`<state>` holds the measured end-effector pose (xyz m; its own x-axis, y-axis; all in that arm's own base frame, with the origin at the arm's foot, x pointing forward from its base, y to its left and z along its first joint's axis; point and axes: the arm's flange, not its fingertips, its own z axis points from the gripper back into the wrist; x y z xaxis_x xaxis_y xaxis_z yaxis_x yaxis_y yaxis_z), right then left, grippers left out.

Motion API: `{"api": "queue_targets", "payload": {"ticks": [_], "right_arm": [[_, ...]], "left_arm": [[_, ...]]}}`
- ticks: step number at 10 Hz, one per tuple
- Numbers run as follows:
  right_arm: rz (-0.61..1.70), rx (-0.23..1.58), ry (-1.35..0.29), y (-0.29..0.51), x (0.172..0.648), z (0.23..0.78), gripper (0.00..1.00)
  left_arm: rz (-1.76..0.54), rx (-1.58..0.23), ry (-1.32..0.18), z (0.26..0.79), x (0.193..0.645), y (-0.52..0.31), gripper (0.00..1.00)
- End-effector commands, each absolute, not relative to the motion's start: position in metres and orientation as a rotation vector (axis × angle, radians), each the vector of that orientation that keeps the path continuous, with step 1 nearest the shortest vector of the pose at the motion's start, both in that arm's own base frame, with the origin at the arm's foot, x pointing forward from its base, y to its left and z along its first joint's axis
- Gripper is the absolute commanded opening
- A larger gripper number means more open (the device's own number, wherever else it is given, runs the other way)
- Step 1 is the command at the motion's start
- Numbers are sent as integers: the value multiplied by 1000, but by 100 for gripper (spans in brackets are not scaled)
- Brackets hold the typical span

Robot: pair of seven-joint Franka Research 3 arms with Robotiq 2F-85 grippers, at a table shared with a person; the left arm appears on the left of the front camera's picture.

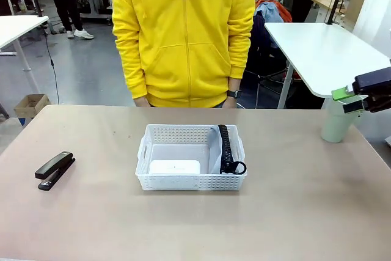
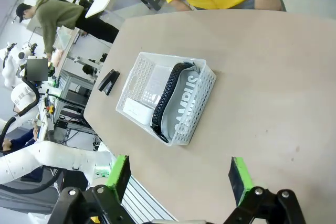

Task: Efficiently arrange items inside the basket to fit them all.
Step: Pick up the Stapler and place it inside the Organizing basket.

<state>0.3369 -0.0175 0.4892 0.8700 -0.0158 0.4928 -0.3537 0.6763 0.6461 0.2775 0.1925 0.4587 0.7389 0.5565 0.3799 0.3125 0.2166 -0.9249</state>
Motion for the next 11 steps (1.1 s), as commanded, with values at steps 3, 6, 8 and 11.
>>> {"api": "queue_targets", "payload": {"ticks": [3, 6, 8, 11], "right_arm": [[198, 835, -507, -18, 338, 490, 100], [198, 835, -507, -18, 338, 490, 100], [198, 835, -507, -18, 338, 490, 100], [198, 835, -507, -18, 338, 490, 100]], "left_arm": [[46, -1018, -450, 467, 299, 133, 100], [30, -408, -290, 433, 339, 94, 100], [-55, -145, -337, 407, 353, 79, 100], [-130, -105, -434, 405, 355, 70, 100]]}}
